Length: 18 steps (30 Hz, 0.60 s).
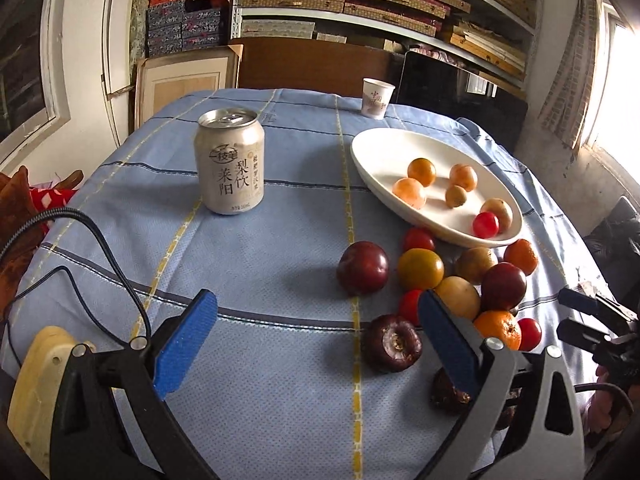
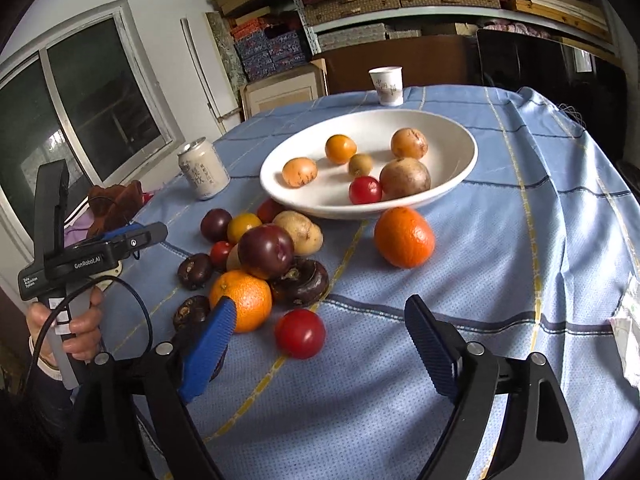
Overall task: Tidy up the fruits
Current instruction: 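Move the right gripper to another red tomato and grasp it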
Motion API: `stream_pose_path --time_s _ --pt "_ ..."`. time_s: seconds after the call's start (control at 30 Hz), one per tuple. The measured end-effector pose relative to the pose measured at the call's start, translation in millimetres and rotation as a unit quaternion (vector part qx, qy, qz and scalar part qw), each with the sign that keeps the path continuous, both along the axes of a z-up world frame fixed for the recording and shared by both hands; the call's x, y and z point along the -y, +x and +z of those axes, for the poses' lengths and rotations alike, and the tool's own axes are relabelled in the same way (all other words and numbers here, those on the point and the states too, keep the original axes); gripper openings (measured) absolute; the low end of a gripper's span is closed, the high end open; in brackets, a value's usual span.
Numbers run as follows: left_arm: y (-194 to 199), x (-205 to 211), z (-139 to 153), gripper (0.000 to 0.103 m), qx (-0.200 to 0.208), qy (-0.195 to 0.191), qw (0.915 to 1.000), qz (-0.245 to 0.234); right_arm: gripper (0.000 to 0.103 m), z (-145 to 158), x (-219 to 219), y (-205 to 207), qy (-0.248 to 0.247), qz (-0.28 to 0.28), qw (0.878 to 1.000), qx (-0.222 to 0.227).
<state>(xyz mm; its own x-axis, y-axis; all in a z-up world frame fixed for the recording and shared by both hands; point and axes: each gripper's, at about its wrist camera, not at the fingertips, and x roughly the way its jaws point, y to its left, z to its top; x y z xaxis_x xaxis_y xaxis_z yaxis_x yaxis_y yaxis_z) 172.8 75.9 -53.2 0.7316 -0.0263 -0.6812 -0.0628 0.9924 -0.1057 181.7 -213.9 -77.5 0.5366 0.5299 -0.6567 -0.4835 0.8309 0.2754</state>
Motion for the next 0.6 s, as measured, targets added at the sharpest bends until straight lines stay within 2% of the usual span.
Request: stream_pose_path --time_s 0.17,0.33,0.47,0.53,0.6 --pt "-6.5 -11.8 4.5 0.098 0.014 -0.023 0.9995 0.013 0.087 2.0 -9.8 -8.3 -0.011 0.034 0.999 0.011" --pt "-6.0 -19.9 0.4 0.098 0.000 -0.041 0.9989 0.023 0.083 2.3 -20.8 -14.6 -0.031 0.055 0.998 0.020" --pt "-8.2 -16.2 0.4 0.098 0.004 -0.036 0.9992 0.017 0.083 -0.5 -23.7 -14.0 -0.044 0.058 0.997 0.013" --pt "-8.1 -11.7 -0.4 0.098 0.002 -0.027 0.9996 0.013 0.079 -4.2 -24.4 -10.4 -0.051 0.055 0.997 0.002" --pt "-7.8 -8.8 -1.2 0.098 0.000 -0.021 0.9997 0.010 0.066 -8.3 -24.8 -6.2 -0.057 0.048 0.997 -0.011"
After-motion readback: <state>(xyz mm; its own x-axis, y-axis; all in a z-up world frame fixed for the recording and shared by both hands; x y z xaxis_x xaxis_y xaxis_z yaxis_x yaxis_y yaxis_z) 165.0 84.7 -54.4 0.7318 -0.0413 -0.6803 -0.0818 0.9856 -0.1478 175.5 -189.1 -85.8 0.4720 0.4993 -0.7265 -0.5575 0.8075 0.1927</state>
